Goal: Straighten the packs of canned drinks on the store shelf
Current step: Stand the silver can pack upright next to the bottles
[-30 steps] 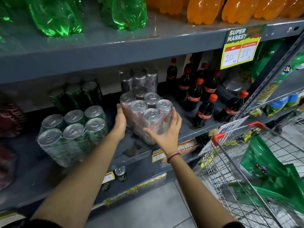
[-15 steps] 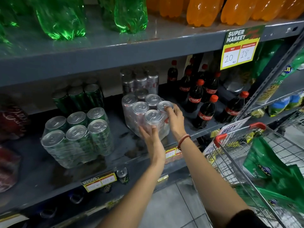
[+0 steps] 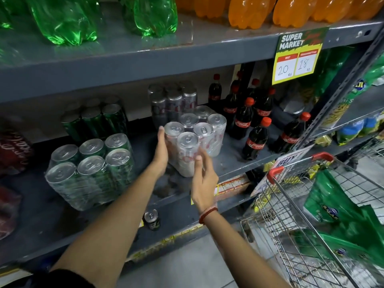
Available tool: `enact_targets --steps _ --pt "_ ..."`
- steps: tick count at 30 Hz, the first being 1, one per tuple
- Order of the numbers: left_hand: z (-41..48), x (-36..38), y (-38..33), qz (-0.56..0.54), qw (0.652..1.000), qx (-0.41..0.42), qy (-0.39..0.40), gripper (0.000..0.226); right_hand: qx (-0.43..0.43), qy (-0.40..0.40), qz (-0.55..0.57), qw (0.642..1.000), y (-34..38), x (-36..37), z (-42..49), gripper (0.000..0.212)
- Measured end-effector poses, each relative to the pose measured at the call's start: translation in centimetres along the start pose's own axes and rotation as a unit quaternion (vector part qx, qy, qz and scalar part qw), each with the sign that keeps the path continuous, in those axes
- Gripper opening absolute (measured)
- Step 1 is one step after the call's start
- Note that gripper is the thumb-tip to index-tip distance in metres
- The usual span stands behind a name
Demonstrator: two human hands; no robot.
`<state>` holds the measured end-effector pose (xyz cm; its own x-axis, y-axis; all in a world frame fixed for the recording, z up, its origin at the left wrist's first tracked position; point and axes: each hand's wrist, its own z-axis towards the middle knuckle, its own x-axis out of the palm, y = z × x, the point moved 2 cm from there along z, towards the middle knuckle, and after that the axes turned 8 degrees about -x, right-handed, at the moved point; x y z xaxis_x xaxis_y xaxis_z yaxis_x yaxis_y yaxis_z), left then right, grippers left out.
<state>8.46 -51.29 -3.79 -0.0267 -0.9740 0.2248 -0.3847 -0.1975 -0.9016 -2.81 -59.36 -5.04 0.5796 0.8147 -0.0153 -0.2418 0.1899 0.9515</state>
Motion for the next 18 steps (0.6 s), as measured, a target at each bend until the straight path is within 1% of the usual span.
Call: enact_targets --steps 2,4,5,6,7,8,9,11,14,16,18 --pt "0.7 -0.9 0.8 0.005 1.0 0.002 -0.022 0.058 -0.009 -0.011 -0.01 1.0 -0.8 -1.1 0.8 0.031" --pt "0.4 -1.8 2.8 0.034 0.996 0.025 -0.081 0.063 0.007 -0.043 -0.007 0.999 -2.3 -3.0 2.5 0.026" --pt "-0.6 -2.1 3.8 0.048 0.992 0.049 -0.109 0.063 0.018 -0.052 -0.011 0.998 -3.2 -4.0 3.7 0.028" --pt "-2.0 -2.0 4.8 0.075 0.986 0.076 -0.131 0.061 0.032 -0.042 -0.021 0.998 -4.1 -5.0 5.1 0.035" --pt "-3.3 -1.8 5.9 0.11 0.98 0.095 -0.138 0.06 0.054 -0.015 -0.03 0.998 -5.0 -5.8 6.5 0.044" --pt "-4.2 -1.5 7.0 0.15 0.975 0.107 -0.125 0.065 0.08 0.024 -0.037 0.996 -5.7 -6.3 8.0 0.053" --pt "-5.1 -1.0 7.7 0.185 0.97 0.117 -0.105 0.075 0.105 0.068 -0.036 0.992 -6.2 -6.6 9.4 0.06" --pt "-5.2 -0.3 8.8 0.244 0.957 0.128 -0.092 0.094 0.148 0.141 -0.02 0.979 -6.9 -6.6 11.6 0.072" --pt "-4.3 0.8 8.8 0.323 0.934 0.117 -0.1 0.112 0.162 0.228 -0.007 0.96 -7.4 -5.9 13.2 0.081" --pt "-4.2 1.2 8.7 0.347 0.925 0.116 -0.102 0.116 0.149 0.262 -0.016 0.953 -8.0 -5.4 13.3 0.078" --pt "-3.5 0.6 8.5 0.362 0.919 0.122 -0.098 0.112 0.136 0.248 -0.025 0.959 -8.8 -5.3 12.7 0.077"
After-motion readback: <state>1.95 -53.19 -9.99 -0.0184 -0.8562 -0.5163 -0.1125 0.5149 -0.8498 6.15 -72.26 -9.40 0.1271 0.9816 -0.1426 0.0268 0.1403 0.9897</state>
